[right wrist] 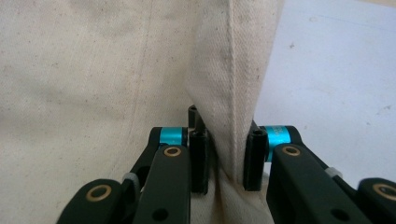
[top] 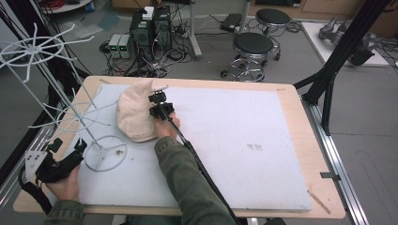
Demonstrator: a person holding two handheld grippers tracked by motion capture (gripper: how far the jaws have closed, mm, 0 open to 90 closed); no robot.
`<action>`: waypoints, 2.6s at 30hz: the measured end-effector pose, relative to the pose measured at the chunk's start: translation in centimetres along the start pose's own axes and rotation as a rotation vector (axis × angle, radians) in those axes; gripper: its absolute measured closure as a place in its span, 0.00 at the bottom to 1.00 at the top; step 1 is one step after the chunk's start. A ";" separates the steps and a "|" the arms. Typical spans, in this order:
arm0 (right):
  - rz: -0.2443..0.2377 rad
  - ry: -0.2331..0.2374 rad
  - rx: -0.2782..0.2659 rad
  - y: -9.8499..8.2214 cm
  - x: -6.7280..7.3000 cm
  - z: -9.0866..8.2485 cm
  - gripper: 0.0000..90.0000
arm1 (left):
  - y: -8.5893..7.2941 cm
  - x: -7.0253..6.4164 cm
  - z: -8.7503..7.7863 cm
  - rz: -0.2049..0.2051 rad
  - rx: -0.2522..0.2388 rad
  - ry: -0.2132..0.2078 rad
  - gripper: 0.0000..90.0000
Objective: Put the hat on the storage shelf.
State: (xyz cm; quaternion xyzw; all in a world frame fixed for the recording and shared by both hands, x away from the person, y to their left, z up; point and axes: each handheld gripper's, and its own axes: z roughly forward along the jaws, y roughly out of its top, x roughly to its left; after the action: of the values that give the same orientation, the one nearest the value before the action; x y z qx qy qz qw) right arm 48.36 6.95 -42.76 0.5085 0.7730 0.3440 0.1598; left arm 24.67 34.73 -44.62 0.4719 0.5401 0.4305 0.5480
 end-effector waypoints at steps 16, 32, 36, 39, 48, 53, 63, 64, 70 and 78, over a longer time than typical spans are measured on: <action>0.073 0.022 -0.119 0.6 -2.9 -3.8 0.88 | 0.0 -0.1 0.0 0.003 -0.009 -0.015 0.20; 0.072 0.089 -0.311 1.8 -4.4 -9.9 0.87 | 0.0 -0.2 0.0 0.006 -0.005 -0.019 0.20; 0.078 0.112 -0.364 1.9 -4.8 -11.5 0.87 | 0.0 -0.2 0.0 0.007 -0.005 -0.021 0.20; 0.097 0.152 -0.408 1.8 -5.3 -12.8 0.87 | -0.1 -0.2 0.0 0.010 0.003 -0.023 0.20; 0.075 0.200 -0.546 1.5 -6.4 -16.2 0.87 | -0.1 -0.3 0.1 0.012 0.003 -0.026 0.20; 0.055 0.257 -0.658 1.5 -7.5 -18.2 0.87 | -0.1 -0.3 0.0 0.010 0.006 -0.028 0.20; 0.000 0.320 -0.752 1.3 -7.4 -20.9 0.88 | -0.1 -0.4 0.0 0.011 0.003 -0.032 0.20; -0.013 0.321 -0.761 1.2 -7.4 -21.1 0.88 | -0.1 -0.5 0.0 0.012 0.002 -0.033 0.20; -0.056 0.357 -0.822 1.1 -6.9 -22.8 0.88 | -0.2 -0.5 0.1 0.010 0.007 -0.038 0.20; -0.106 0.416 -0.880 1.2 -6.0 -24.9 0.88 | -0.2 -0.5 0.0 0.006 0.007 -0.038 0.20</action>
State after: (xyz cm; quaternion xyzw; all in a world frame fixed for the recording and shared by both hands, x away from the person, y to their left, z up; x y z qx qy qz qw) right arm 36.90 -7.36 -24.77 0.2731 0.5948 0.7236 0.2190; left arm 24.62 34.20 -44.68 0.4835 0.5296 0.4214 0.5551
